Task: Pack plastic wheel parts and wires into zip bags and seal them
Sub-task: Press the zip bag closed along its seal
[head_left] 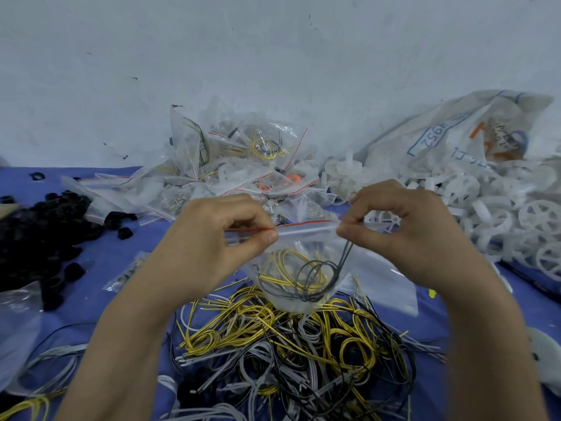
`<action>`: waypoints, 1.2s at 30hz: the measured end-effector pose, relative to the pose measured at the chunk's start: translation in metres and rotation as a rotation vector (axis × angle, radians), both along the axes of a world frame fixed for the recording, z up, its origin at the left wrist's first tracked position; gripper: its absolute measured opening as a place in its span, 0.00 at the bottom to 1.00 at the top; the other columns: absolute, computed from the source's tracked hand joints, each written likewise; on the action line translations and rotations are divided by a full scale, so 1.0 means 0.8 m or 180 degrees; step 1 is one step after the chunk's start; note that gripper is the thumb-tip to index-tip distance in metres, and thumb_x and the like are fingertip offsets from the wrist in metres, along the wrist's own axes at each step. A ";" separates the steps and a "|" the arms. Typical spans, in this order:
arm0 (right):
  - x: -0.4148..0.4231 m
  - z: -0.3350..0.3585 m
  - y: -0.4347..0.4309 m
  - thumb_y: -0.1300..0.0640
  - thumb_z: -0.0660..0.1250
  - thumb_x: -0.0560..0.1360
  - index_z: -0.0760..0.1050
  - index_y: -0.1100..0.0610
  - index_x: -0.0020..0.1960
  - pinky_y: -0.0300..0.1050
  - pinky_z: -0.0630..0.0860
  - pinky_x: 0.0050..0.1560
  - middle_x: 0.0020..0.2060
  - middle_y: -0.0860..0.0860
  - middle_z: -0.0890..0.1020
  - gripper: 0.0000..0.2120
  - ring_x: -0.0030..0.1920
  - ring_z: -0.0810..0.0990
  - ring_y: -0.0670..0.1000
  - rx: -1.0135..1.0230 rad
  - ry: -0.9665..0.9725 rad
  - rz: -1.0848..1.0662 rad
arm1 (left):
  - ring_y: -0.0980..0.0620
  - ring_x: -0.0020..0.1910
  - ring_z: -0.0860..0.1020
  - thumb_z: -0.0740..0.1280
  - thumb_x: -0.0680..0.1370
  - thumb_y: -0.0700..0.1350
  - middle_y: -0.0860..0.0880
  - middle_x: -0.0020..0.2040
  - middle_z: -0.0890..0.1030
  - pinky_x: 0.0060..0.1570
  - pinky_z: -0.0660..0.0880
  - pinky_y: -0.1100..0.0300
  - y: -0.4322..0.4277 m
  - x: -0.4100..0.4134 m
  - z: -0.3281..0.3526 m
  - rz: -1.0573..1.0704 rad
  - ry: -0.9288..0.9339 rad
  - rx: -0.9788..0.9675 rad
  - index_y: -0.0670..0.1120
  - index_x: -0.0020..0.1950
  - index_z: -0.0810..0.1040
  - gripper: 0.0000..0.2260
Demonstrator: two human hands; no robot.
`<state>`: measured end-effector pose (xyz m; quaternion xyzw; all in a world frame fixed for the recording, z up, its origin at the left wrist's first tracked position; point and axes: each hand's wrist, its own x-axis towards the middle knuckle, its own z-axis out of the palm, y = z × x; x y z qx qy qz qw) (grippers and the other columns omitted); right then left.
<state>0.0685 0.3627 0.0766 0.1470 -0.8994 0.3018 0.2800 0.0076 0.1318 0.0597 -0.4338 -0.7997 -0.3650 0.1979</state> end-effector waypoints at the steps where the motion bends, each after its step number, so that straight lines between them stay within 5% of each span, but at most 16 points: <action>1: 0.000 -0.001 0.004 0.55 0.74 0.66 0.77 0.45 0.33 0.35 0.70 0.47 0.39 0.41 0.81 0.08 0.46 0.77 0.43 -0.0070 -0.0014 -0.0035 | 0.56 0.37 0.77 0.71 0.73 0.44 0.53 0.35 0.79 0.39 0.69 0.71 -0.001 -0.001 0.000 0.0014 -0.0025 0.0021 0.44 0.38 0.80 0.05; 10: 0.001 -0.006 0.032 0.54 0.75 0.65 0.76 0.43 0.31 0.27 0.70 0.42 0.39 0.46 0.82 0.10 0.40 0.79 0.41 -0.0507 -0.0118 -0.0291 | 0.54 0.39 0.78 0.73 0.71 0.40 0.53 0.35 0.80 0.40 0.71 0.71 -0.017 -0.007 -0.002 0.0320 -0.0244 0.0208 0.48 0.37 0.80 0.05; 17: 0.001 -0.011 0.044 0.40 0.71 0.57 0.78 0.44 0.33 0.52 0.73 0.55 0.41 0.50 0.81 0.10 0.48 0.80 0.53 -0.0797 -0.0183 -0.0235 | 0.55 0.37 0.77 0.68 0.68 0.51 0.52 0.34 0.81 0.39 0.71 0.71 -0.022 -0.009 -0.002 0.0299 -0.0330 0.0286 0.49 0.37 0.81 0.06; 22: 0.003 -0.012 0.050 0.39 0.71 0.55 0.77 0.46 0.31 0.52 0.74 0.53 0.37 0.47 0.82 0.12 0.46 0.80 0.52 -0.0861 -0.0187 -0.0265 | 0.57 0.36 0.76 0.72 0.70 0.44 0.54 0.37 0.80 0.39 0.69 0.75 -0.027 -0.010 -0.003 0.0406 -0.0336 0.0361 0.52 0.35 0.79 0.05; 27: -0.002 -0.016 0.054 0.41 0.72 0.55 0.77 0.47 0.29 0.53 0.74 0.54 0.36 0.46 0.82 0.11 0.44 0.81 0.53 -0.1004 -0.0187 -0.0127 | 0.57 0.35 0.76 0.70 0.69 0.49 0.54 0.38 0.80 0.39 0.69 0.75 -0.029 -0.011 -0.002 0.0436 -0.0340 0.0423 0.53 0.34 0.78 0.04; 30: -0.013 -0.022 0.055 0.42 0.73 0.54 0.78 0.50 0.31 0.42 0.76 0.51 0.35 0.51 0.81 0.14 0.40 0.80 0.50 -0.1304 -0.0173 0.0006 | 0.58 0.35 0.76 0.72 0.71 0.42 0.55 0.37 0.79 0.39 0.69 0.74 -0.029 -0.016 -0.007 0.0506 -0.0331 0.0408 0.55 0.35 0.76 0.10; 33: -0.027 -0.036 0.045 0.41 0.74 0.57 0.82 0.41 0.42 0.27 0.73 0.46 0.42 0.38 0.84 0.14 0.45 0.80 0.36 -0.1239 -0.0664 0.0337 | 0.61 0.33 0.74 0.70 0.73 0.38 0.56 0.34 0.78 0.40 0.70 0.72 -0.022 -0.019 -0.012 0.0386 -0.0665 0.0534 0.52 0.36 0.76 0.11; 36: -0.040 -0.058 0.025 0.36 0.71 0.62 0.80 0.33 0.48 0.35 0.73 0.59 0.49 0.34 0.82 0.14 0.53 0.79 0.34 -0.1158 -0.1455 0.0631 | 0.55 0.36 0.76 0.69 0.73 0.47 0.53 0.37 0.79 0.42 0.73 0.65 -0.006 -0.015 -0.018 0.0088 -0.1031 0.0408 0.49 0.39 0.78 0.04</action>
